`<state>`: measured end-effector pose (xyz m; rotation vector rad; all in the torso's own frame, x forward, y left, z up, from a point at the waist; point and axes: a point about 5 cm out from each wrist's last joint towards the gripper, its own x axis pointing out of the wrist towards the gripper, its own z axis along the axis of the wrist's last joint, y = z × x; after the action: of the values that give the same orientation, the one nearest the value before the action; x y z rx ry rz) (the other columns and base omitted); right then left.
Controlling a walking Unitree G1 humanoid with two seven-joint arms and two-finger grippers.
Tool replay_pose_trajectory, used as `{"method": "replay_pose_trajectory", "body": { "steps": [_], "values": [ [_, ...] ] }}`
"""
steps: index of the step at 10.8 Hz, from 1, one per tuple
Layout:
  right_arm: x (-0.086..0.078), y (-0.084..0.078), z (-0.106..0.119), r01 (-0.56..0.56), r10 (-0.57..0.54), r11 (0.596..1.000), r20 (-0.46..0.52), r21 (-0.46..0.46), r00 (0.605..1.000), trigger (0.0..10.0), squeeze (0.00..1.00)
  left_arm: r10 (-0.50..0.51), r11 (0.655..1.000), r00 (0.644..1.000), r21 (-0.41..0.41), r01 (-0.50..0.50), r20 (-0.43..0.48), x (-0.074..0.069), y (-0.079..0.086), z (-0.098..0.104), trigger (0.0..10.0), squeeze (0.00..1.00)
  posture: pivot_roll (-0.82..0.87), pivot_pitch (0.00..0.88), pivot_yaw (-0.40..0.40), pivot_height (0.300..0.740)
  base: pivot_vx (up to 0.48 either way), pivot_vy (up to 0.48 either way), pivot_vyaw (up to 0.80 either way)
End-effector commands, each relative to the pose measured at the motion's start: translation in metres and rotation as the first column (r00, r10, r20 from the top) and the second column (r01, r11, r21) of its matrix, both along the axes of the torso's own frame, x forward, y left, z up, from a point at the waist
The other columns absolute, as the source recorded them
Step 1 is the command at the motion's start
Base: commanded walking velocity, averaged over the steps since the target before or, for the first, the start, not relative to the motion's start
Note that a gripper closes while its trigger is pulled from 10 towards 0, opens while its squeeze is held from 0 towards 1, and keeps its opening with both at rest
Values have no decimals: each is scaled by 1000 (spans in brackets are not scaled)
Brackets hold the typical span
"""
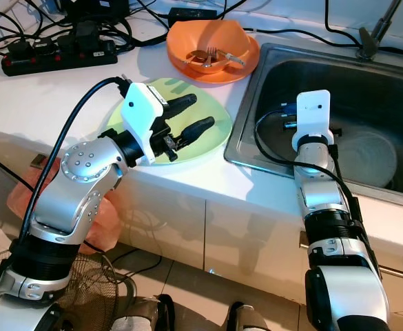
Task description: Kitchen organization
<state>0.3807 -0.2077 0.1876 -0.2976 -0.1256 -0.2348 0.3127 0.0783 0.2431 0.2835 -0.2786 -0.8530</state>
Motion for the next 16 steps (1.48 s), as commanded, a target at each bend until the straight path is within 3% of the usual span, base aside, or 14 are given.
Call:
{"method": "replay_pose_trajectory", "body": {
  "steps": [1, 2, 3, 5, 7, 9, 10, 11, 12, 13, 14, 16],
  "values": [
    [0, 7, 1, -49, 47, 997, 33, 65, 998, 10000, 0, -6, 1000, 1000, -3, 6, 5, -3, 0, 1, 10000, 0, 81, 157, 4, 740, 0, 0, 0],
    [0, 12, 7, -93, 84, 989, 78, 114, 993, 10000, 0, 7, 1000, 1000, -7, -7, 12, -1, 1, 2, 10000, 0, 81, 157, 4, 740, 0, 0, 0],
    [-2, 30, 30, -248, 204, 949, 221, 193, 954, 10000, 0, 84, 995, 995, -55, -81, 50, 5, 6, 11, 10000, 0, 82, 158, 4, 740, 0, 0, 0],
    [-10, 54, 54, -485, 362, 824, 385, 294, 849, 10000, 0, 202, 971, 975, -146, -187, 95, 14, 20, 27, 10000, 0, 83, 158, 4, 740, 0, 0, 0],
    [-15, 63, 56, -577, 429, 755, 431, 310, 794, 10000, 0, 241, 959, 965, -177, -221, 101, 15, 26, 32, 10000, 0, 84, 159, 6, 740, 0, 0, 0],
    [-19, 64, 50, -617, 471, 712, 425, 334, 773, 10000, 0, 310, 934, 947, -215, -286, 89, 17, 44, 37, 10000, 0, 91, 163, 8, 740, 0, 0, 0],
    [-19, 63, 48, -616, 472, 711, 418, 340, 776, 10000, 0, 351, 921, 933, -208, -329, 80, 17, 56, 37, 10000, 0, 91, 163, 8, 740, 0, 0, 0],
    [-19, 63, 46, -616, 476, 707, 412, 346, 777, 10000, 0, 411, 897, 910, -204, -392, 60, 18, 71, 34, 10000, 0, 95, 166, 11, 740, 0, 0, 0],
    [-20, 63, 43, -619, 483, 702, 404, 351, 777, 10000, 0, 544, 819, 839, -214, -533, -6, 19, 104, 28, 10000, 0, 99, 165, 13, 740, 0, 0, 0],
    [-20, 64, 42, -623, 489, 697, 400, 355, 775, 10000, 0, 587, 789, 809, -199, -582, -37, 17, 121, 23, 10000, 239, 99, 165, 13, 740, 0, 0, 0],
    [-20, 64, 41, -623, 492, 696, 396, 357, 776, 10000, 0, 587, 787, 807, -190, -588, -67, 13, 128, 19, 10000, 1000, 107, 160, 14, 740, 0, 0, 0],
    [-20, 65, 39, -623, 496, 696, 388, 358, 777, 10000, 0, 583, 786, 799, -147, -601, -148, 9, 137, 7, 10000, 1000, 111, 156, 15, 740, 0, 0, 0]
  ]
}}
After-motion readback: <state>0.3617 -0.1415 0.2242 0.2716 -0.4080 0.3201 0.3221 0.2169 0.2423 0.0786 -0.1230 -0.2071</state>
